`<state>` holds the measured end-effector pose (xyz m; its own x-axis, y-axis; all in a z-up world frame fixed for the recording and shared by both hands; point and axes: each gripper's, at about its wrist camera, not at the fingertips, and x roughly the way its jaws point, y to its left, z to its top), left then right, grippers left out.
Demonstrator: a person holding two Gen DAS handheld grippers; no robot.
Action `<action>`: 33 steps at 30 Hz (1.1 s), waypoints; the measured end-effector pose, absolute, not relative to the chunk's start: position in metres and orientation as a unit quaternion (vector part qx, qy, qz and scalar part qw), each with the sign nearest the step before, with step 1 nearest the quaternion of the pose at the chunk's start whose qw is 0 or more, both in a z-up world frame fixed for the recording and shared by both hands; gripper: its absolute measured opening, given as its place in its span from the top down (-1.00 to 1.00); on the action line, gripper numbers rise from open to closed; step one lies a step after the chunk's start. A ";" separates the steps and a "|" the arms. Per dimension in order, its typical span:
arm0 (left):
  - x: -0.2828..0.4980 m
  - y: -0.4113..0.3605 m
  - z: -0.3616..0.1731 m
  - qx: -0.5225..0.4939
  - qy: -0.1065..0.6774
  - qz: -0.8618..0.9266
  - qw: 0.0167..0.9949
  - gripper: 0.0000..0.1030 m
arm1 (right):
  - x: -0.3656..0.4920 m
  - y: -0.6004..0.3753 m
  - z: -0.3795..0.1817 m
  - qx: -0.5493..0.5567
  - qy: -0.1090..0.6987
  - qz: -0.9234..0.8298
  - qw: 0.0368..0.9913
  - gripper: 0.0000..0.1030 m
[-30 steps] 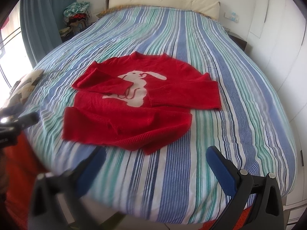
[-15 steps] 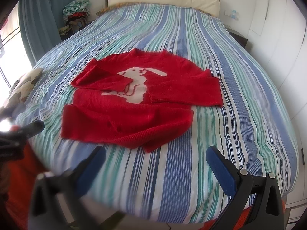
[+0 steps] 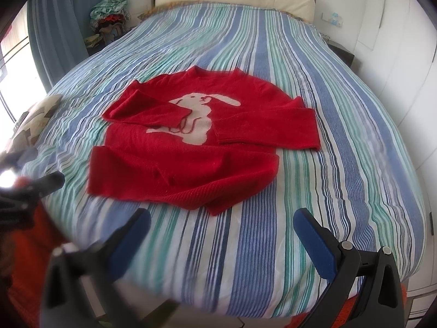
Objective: Fold small clothes
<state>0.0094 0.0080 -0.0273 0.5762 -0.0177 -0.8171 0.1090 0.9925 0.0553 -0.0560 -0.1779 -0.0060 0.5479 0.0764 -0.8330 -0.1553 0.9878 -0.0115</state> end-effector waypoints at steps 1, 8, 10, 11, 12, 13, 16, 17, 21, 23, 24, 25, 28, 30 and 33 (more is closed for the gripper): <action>0.009 0.008 -0.027 0.051 0.458 -0.036 0.887 -0.99 | -0.056 -0.178 -0.006 -0.042 0.471 0.066 0.879 -1.00; 0.009 0.007 -0.029 0.052 0.461 -0.038 0.885 -0.99 | -0.057 -0.177 -0.005 -0.042 0.471 0.066 0.879 -1.00; 0.008 0.010 -0.032 0.049 0.469 -0.040 0.881 -0.99 | -0.057 -0.177 -0.005 -0.042 0.471 0.066 0.879 -1.00; 0.008 0.014 -0.034 0.044 0.475 -0.041 0.878 -0.99 | -0.057 -0.177 -0.006 -0.043 0.471 0.066 0.878 -1.00; 0.008 0.020 -0.037 0.035 0.481 -0.040 0.875 -0.99 | -0.056 -0.178 -0.005 -0.043 0.473 0.065 0.878 -1.00; 0.007 0.029 -0.042 0.022 0.489 -0.037 0.871 -0.99 | -0.056 -0.178 -0.004 -0.043 0.473 0.066 0.877 -1.00; 0.007 0.060 -0.062 -0.028 0.521 -0.015 0.853 -0.99 | -0.058 -0.183 -0.003 -0.040 0.468 0.062 0.881 -1.00; 0.006 0.070 -0.070 -0.044 0.530 -0.008 0.847 -0.99 | -0.058 -0.187 -0.004 -0.037 0.467 0.060 0.881 -1.00; 0.013 0.090 -0.093 -0.107 0.551 -0.029 0.827 -0.98 | -0.055 -0.214 -0.023 -0.015 0.482 0.036 0.875 -1.00; 0.026 0.085 -0.103 -0.128 0.553 -0.069 0.821 -0.98 | -0.051 -0.228 -0.039 0.007 0.492 0.037 0.870 -1.00; 0.034 0.081 -0.109 -0.130 0.554 -0.083 0.818 -0.97 | -0.048 -0.236 -0.047 0.026 0.494 0.047 0.867 -1.00; 0.042 0.076 -0.115 -0.127 0.555 -0.093 0.817 -0.97 | -0.043 -0.243 -0.056 0.055 0.496 0.066 0.864 -1.00; 0.063 0.064 -0.130 -0.122 0.561 -0.117 0.810 -0.79 | -0.026 -0.263 -0.090 0.164 0.496 0.129 0.843 -0.99; 0.071 0.061 -0.137 -0.127 0.568 -0.127 0.803 -0.51 | -0.013 -0.274 -0.116 0.234 0.497 0.155 0.821 -0.82; 0.075 0.058 -0.142 -0.130 0.564 -0.137 0.804 -0.41 | 0.005 -0.275 -0.145 0.268 0.506 0.189 0.798 -0.45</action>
